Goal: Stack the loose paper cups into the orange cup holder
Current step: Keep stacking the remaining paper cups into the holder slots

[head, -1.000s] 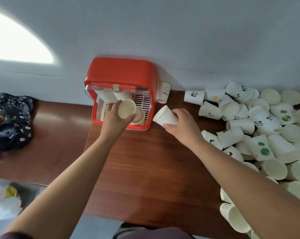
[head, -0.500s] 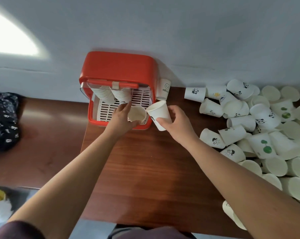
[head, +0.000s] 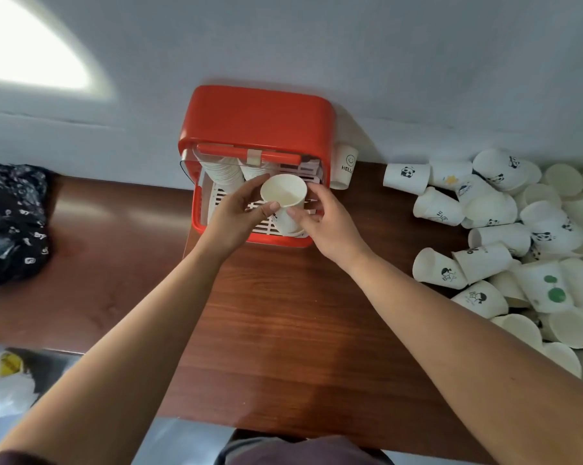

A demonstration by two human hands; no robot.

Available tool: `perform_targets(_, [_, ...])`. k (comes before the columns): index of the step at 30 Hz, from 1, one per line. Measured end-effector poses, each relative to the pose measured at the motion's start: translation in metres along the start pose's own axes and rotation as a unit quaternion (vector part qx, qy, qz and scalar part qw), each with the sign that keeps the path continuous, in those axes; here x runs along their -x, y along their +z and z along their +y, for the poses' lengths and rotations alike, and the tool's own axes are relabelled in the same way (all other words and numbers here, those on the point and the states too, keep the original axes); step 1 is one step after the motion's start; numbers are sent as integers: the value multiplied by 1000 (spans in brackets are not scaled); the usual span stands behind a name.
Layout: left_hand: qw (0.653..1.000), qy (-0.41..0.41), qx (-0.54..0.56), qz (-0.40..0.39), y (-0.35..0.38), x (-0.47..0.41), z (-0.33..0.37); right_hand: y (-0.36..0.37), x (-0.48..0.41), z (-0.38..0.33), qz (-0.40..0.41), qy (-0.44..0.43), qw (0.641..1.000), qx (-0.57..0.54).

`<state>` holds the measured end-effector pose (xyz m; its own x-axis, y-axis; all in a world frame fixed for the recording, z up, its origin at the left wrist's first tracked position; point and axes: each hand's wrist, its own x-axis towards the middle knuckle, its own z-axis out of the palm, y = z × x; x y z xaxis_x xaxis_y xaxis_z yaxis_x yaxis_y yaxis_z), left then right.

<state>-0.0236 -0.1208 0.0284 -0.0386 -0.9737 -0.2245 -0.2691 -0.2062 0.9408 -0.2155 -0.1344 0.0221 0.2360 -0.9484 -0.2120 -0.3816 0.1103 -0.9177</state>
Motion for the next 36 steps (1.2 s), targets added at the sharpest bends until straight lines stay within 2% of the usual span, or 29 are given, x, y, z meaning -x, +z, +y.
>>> perform_targets(4, [1000,1,-15,-7,7,-2,-16,2,1,11,-2,-14,999,40])
perform_targets(8, [992,-44,-114,-18,13,-4,-36,7,1,23,9,-26,992,124])
perform_targets(12, [982,-54,-177,-22,23,-9,-45,16,-4,39,17,1,979,204])
perform_targets(17, [979,-58,-196,-14,27,-11,-45,11,-2,40,6,17,974,225])
perform_targets(22, [978,7,-191,87,33,11,-37,-29,26,50,18,45,970,239])
perform_targets(24, [981,36,-181,50,46,24,-28,-56,46,61,22,47,962,269])
perform_targets(26, [982,58,-180,-24,68,35,-22,-88,67,77,31,59,952,298])
perform_targets(29, [975,65,-182,-106,114,33,-18,-141,94,99,81,96,939,320])
perform_targets(33, [964,47,-224,-139,186,15,-6,-203,116,117,137,128,920,343])
perform_targets(36, [943,58,-279,-172,238,-3,3,-234,122,126,142,132,906,377])
